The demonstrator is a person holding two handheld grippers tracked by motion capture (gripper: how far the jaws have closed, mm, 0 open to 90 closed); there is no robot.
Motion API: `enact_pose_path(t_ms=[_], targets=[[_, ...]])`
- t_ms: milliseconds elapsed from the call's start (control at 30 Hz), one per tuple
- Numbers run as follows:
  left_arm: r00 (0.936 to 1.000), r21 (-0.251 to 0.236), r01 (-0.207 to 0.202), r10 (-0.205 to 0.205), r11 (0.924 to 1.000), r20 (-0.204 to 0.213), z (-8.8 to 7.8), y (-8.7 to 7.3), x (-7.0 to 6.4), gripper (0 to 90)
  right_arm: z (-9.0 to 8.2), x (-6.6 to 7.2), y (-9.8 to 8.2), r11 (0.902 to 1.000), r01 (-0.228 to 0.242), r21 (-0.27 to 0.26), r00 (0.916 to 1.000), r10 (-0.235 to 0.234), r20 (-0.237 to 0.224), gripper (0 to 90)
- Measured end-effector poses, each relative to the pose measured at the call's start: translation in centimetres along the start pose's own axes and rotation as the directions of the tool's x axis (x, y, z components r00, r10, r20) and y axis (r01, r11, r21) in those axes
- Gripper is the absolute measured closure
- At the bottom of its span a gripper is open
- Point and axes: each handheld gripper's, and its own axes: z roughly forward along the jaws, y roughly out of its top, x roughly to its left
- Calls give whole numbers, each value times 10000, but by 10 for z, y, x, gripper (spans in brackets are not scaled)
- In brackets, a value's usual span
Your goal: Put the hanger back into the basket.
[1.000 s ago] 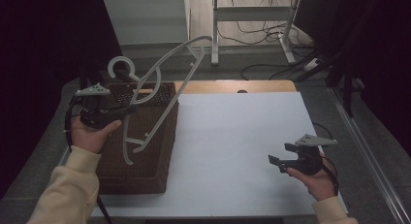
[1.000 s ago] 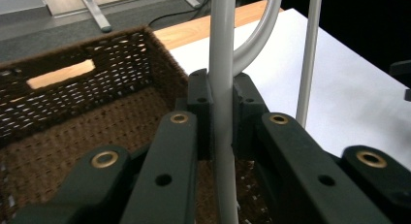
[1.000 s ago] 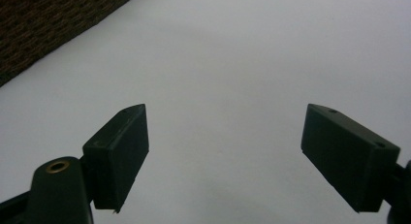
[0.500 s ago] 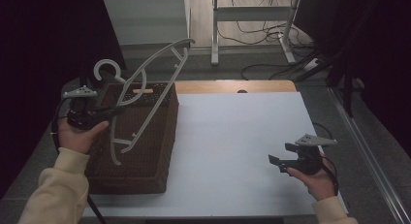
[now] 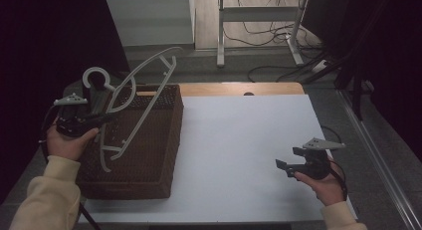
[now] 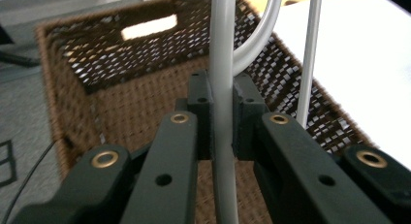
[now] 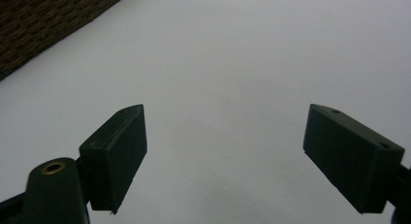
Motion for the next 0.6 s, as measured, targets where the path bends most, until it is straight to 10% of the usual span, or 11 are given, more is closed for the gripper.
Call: enact_pose_path(t_ms=[600], targets=[[9966,828,-15,83,9966,-816,4,-37,28,815,1,0,0,10000,13,65,10000,-13,-12,152]])
